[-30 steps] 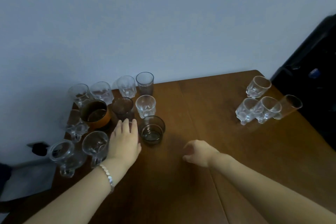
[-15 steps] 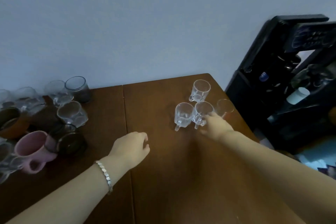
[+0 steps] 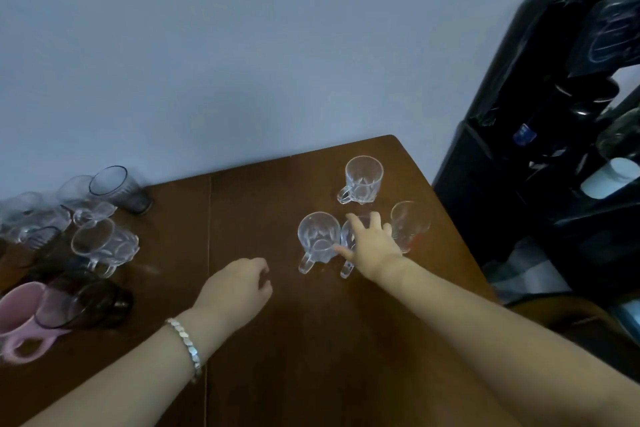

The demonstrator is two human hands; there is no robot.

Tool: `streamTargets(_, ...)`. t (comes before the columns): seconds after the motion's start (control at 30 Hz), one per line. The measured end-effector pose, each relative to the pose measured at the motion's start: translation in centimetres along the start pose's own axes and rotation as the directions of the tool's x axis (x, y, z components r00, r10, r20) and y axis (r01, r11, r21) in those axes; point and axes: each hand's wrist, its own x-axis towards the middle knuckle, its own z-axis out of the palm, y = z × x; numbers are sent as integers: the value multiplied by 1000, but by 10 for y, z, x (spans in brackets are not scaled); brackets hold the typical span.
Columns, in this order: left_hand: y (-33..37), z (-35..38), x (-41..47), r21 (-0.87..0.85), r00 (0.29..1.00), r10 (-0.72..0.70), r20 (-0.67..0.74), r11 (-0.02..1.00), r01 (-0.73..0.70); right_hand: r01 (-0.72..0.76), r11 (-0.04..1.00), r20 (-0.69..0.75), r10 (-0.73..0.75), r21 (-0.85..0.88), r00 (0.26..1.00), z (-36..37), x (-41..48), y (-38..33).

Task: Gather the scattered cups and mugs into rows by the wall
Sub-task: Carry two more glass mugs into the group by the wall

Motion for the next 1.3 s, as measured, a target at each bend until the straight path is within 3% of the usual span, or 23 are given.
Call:
streamTargets(0.17, 30, 17, 39, -82, 997, 77, -2, 994, -77, 89, 996, 43, -90, 25, 995, 10, -30, 19)
streamTargets(0.23, 46, 19, 60, -146, 993, 113, 44, 984, -106, 83, 992, 56, -88, 93, 995, 9, -40, 30)
streamTargets(0.33, 64, 24, 83, -102, 986, 107, 131, 990, -94, 48, 987, 62, -58, 155, 996, 3, -55, 47)
streamTargets(0.5, 66, 35, 81, -61, 999, 35, 2, 998, -35, 55, 985, 20, -59, 166, 998, -11, -81, 65)
streamTargets(0.67, 34, 42, 28, -262, 1000, -1, -10, 965, -1, 81, 988, 2, -82, 133, 997, -11, -108, 49)
streamTargets(0.8, -19, 42, -46, -348, 998, -48, -42, 937, 30, 143, 985, 24, -146, 97, 989, 4, -128, 4)
streamTargets(0.97, -124, 34, -133, -409, 976, -209, -57, 897, 168, 266, 959, 82, -274, 103, 958, 38, -152, -83)
streamTargets(1.3, -369, 23, -223, -351, 883, -447, -144, 857, 377, 349, 930, 136, -362, 116, 922, 141, -199, -279)
